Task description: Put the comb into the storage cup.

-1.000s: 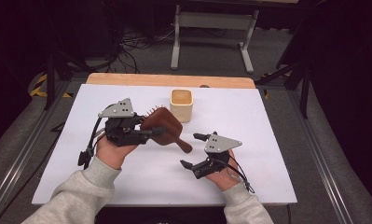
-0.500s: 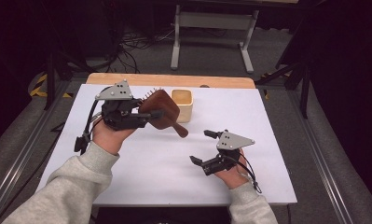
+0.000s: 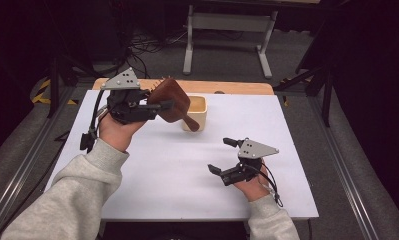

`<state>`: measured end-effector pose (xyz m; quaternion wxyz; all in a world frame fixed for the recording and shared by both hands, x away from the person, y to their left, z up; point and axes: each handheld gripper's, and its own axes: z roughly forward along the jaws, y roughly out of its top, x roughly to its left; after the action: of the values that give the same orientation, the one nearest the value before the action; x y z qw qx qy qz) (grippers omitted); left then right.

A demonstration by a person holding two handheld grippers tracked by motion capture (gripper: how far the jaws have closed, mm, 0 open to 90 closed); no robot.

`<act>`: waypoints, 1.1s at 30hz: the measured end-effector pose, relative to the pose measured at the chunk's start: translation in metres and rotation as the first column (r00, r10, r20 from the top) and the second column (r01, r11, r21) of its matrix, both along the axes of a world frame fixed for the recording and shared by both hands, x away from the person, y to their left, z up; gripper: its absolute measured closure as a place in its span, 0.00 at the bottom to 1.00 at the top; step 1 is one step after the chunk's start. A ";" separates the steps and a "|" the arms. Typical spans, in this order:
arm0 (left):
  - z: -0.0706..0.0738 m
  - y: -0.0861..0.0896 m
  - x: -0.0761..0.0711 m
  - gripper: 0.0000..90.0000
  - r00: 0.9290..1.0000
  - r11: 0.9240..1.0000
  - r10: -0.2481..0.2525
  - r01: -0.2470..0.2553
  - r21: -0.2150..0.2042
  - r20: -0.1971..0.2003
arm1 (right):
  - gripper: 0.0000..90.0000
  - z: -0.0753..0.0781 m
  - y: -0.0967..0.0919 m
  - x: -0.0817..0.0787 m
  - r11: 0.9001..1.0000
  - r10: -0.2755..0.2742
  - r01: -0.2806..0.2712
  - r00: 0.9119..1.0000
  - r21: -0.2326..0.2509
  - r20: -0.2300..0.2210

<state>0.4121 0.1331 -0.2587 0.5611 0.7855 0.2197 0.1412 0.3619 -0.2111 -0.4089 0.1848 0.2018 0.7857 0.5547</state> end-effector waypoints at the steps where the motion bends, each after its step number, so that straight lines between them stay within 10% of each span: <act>1: 0.000 0.000 0.001 0.62 1.000 1.000 0.003 -0.003 0.001 0.001 | 0.00 0.000 0.000 0.000 1.000 0.000 0.000 1.000 0.000 0.000; 33: 0.008 -0.005 0.029 0.61 0.986 0.984 0.153 -0.146 -0.101 0.065 | 0.00 0.001 -0.007 0.002 1.000 -0.013 0.013 1.000 0.026 -0.013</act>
<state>0.4411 0.1279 -0.2505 0.5936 0.7332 0.2643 0.2006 0.3638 -0.2182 -0.4084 0.1807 0.2130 0.7783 0.5624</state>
